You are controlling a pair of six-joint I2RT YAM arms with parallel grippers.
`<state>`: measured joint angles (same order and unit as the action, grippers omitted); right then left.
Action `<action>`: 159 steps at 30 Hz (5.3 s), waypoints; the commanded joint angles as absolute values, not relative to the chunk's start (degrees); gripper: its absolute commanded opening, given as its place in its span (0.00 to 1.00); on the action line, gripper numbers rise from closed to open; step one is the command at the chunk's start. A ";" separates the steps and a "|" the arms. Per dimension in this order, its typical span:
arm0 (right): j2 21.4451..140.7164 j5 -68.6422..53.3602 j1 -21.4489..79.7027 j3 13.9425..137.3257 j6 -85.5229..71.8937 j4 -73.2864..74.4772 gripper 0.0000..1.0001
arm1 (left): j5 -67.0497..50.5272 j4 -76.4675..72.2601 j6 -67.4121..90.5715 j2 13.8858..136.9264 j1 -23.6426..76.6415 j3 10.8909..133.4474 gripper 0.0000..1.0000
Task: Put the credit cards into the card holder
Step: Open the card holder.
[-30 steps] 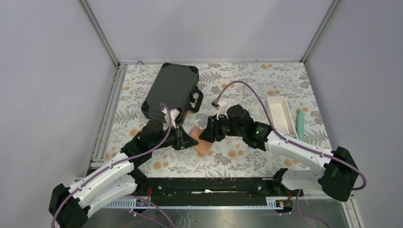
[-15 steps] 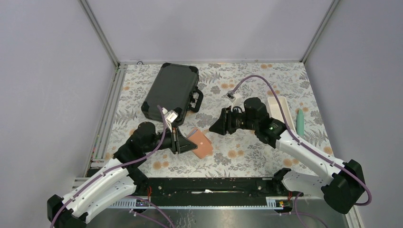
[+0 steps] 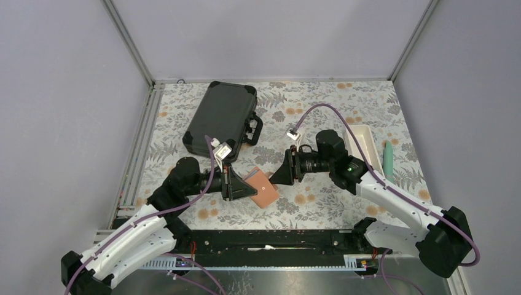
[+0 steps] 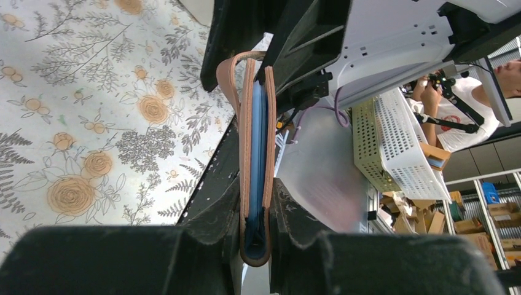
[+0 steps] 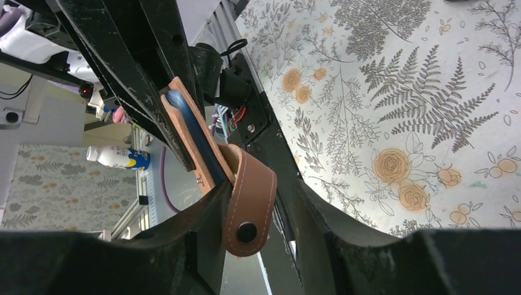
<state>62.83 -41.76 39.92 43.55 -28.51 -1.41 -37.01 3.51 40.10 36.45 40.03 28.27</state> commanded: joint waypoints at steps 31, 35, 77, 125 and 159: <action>63.90 -51.02 45.15 39.24 -39.81 -22.39 0.08 | -33.87 -5.82 36.82 40.12 39.18 30.51 0.17; 59.47 -36.53 45.18 38.93 -36.00 -13.86 0.00 | -21.69 1.08 36.33 35.09 38.61 29.97 0.95; 61.09 -2.21 48.17 41.25 -37.43 1.31 0.00 | -18.82 -24.05 55.55 54.41 42.14 21.55 0.46; 75.73 -14.33 55.51 40.61 -43.23 -19.15 0.25 | -13.50 6.05 50.76 62.57 42.34 31.01 0.00; 85.93 6.21 55.90 40.17 -40.54 -0.98 0.25 | -19.07 1.18 46.02 62.03 38.20 25.64 0.00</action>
